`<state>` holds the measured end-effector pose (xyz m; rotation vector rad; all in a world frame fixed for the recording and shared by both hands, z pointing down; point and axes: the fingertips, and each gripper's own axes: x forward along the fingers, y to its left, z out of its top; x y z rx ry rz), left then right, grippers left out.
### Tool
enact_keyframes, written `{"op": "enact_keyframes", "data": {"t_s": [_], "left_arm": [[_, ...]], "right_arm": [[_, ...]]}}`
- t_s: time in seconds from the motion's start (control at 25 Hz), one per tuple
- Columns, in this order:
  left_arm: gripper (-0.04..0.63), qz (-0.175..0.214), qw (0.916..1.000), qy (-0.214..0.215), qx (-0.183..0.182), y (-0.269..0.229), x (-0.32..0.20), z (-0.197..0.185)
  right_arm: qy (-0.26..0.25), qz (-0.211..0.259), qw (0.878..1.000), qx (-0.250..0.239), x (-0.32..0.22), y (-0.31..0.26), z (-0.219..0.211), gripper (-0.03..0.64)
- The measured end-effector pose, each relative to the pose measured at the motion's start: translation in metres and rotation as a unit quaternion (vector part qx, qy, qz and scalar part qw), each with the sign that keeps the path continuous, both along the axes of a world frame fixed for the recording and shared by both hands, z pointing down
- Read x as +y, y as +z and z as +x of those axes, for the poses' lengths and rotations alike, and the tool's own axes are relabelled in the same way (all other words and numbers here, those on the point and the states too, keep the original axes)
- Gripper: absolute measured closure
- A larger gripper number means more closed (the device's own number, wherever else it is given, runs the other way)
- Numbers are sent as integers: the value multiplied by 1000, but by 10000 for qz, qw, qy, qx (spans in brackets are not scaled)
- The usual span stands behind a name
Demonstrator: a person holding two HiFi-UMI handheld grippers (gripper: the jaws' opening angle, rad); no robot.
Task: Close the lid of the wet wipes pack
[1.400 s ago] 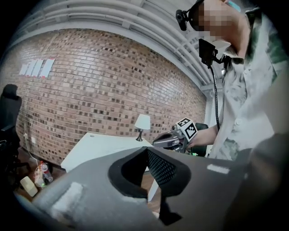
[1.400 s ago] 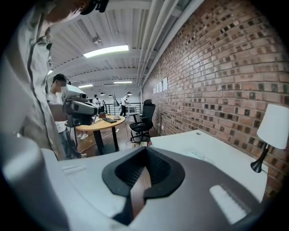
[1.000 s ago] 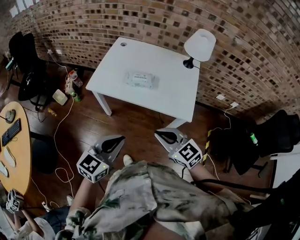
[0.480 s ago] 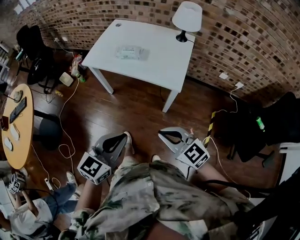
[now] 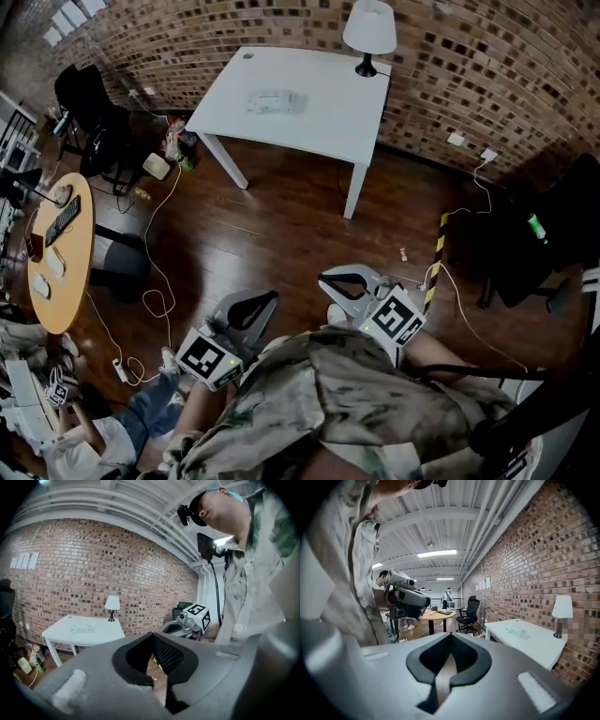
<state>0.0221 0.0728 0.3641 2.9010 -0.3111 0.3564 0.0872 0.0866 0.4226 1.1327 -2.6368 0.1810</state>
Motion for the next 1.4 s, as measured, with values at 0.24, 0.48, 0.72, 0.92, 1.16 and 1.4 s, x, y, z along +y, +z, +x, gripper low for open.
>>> {"op": "enact_keyframes", "data": {"t_s": [0.24,0.48,0.72,0.92,1.16,1.4], "left_arm": [[594,88,9995,161,250,-9,36,-73],[594,-110,9977,343,573,-37,81,-164],[594,-139,9951,844,491,-30,130,-217],[594,-156,9943,907,547,-23,161,-229],[594,-141,9927,1098,482,-22,208,-218],[594,46,9922,1128,526,-37,274,-175]], "right_arm": [[201,110,9995,-202,31,-18,-73,614],[403,91,9987,-291,74,-41,-158,614],[699,-5,9975,-107,128,-45,-221,614],[797,-72,9968,44,167,-45,-235,614],[1004,-138,9949,3,215,-50,-226,614],[987,-71,9951,22,288,-54,-198,614]]}}
